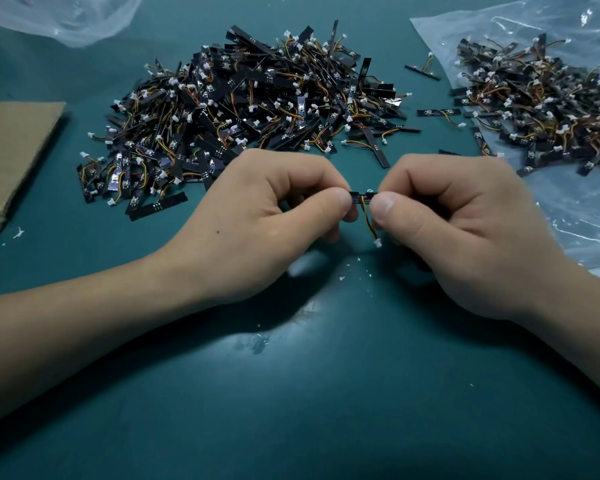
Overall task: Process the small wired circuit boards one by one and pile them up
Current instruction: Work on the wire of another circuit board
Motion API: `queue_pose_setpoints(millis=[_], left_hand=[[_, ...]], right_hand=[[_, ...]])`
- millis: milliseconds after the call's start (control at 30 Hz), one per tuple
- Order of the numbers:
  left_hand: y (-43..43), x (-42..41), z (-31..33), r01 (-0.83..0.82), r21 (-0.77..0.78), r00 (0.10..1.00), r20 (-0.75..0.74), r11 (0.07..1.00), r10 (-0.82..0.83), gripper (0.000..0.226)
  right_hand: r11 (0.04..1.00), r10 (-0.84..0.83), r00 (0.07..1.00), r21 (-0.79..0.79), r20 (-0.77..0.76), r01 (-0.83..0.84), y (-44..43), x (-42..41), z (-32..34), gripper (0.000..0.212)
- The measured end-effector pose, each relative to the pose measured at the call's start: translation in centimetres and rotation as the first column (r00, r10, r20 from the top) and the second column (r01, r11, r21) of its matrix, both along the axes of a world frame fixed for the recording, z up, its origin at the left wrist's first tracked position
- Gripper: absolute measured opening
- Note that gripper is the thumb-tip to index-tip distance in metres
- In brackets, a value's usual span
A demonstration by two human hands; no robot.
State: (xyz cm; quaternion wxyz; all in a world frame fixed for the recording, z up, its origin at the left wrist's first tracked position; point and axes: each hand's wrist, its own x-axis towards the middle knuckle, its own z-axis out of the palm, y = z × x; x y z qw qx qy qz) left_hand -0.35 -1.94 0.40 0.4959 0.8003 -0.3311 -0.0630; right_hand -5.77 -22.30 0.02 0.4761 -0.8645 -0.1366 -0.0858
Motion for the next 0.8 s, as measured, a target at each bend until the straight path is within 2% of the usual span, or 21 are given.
queue_pose_setpoints(millis=[167,367,500,567,633,733,800], left_hand=[[0.29,-0.67,0.12,-0.003,-0.023,0.988,0.151,1.0,0.006,0.019],[-0.13,-0.33,-0.01,0.011,0.061,0.998,0.054,0.998,-0.014,0.021],[0.2,-0.44,0.09,0.023,0.046,0.987,0.155,0.999,-0.03,0.021],[0.5,-0.61,0.16,0.036,0.0,0.982,0.187,0.999,-0.035,0.022],[0.47,-0.73,0.19,0.048,0.017,0.978,0.204,0.999,-0.051,0.023],[-0.01,-0.38,-0.05,0.033,0.113,0.993,0.111,0.993,-0.046,0.023],[-0.13,-0.22,-0.06,0.034,0.111,0.995,0.086,0.993,-0.043,0.023]], right_hand=[[0.997,0.051,0.996,-0.046,-0.077,-0.055,0.05,0.19,0.05,0.025],[0.999,0.04,0.999,0.009,0.003,-0.04,-0.18,-0.01,0.1,0.027],[0.999,0.049,0.998,0.015,-0.033,-0.049,-0.13,0.09,0.18,0.028],[0.996,0.09,0.994,0.015,-0.057,-0.089,-0.02,0.08,0.28,0.028],[0.992,0.127,0.989,0.0,-0.072,-0.127,0.03,-0.01,0.33,0.031],[0.994,0.107,0.993,-0.026,-0.045,-0.109,-0.22,-0.04,0.31,0.035],[0.994,0.107,0.994,-0.027,-0.038,-0.108,-0.24,-0.03,0.31,0.036]])
